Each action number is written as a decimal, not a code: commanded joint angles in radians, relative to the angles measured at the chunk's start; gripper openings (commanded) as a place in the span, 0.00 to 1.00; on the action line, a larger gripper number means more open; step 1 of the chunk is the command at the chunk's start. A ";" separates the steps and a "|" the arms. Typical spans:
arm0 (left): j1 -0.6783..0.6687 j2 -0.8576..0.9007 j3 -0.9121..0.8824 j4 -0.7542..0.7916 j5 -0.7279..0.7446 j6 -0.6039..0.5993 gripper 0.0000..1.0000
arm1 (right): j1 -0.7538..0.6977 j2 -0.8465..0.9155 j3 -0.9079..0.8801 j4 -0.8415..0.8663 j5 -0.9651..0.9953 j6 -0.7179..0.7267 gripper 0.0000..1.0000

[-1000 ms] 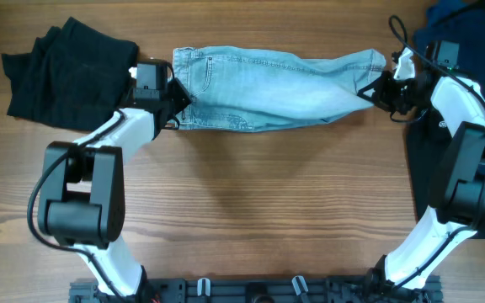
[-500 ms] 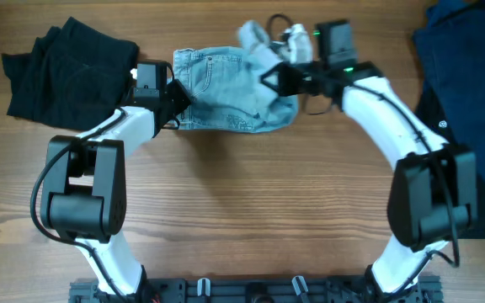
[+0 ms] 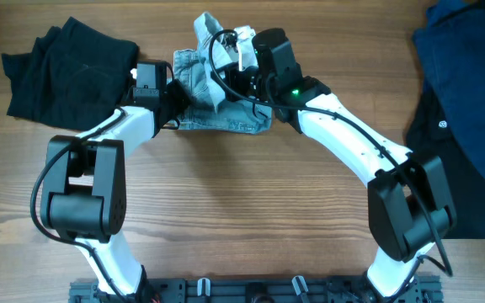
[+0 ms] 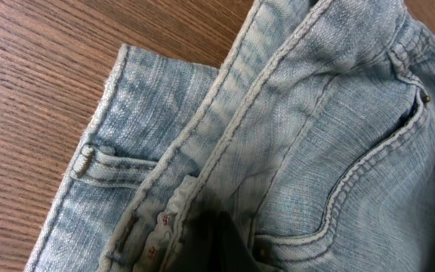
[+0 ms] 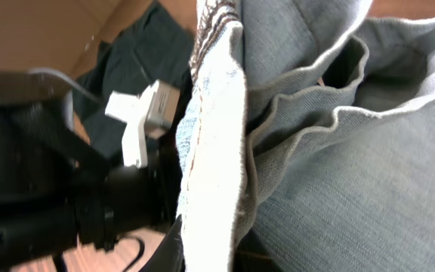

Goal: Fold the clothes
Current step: 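Fold the right end of the jeans leftward toward the left gripper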

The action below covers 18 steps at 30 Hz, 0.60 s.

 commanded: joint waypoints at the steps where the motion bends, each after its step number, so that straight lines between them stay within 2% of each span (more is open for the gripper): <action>1: -0.002 0.045 -0.004 -0.031 0.039 -0.009 0.04 | 0.008 0.042 0.002 0.042 0.021 0.014 0.04; 7: 0.008 -0.016 -0.004 -0.074 0.077 -0.001 0.04 | 0.013 0.072 0.002 0.076 0.018 0.014 0.04; 18: 0.008 -0.308 -0.004 -0.224 0.025 0.002 0.04 | 0.020 0.077 0.002 0.101 0.010 0.016 0.04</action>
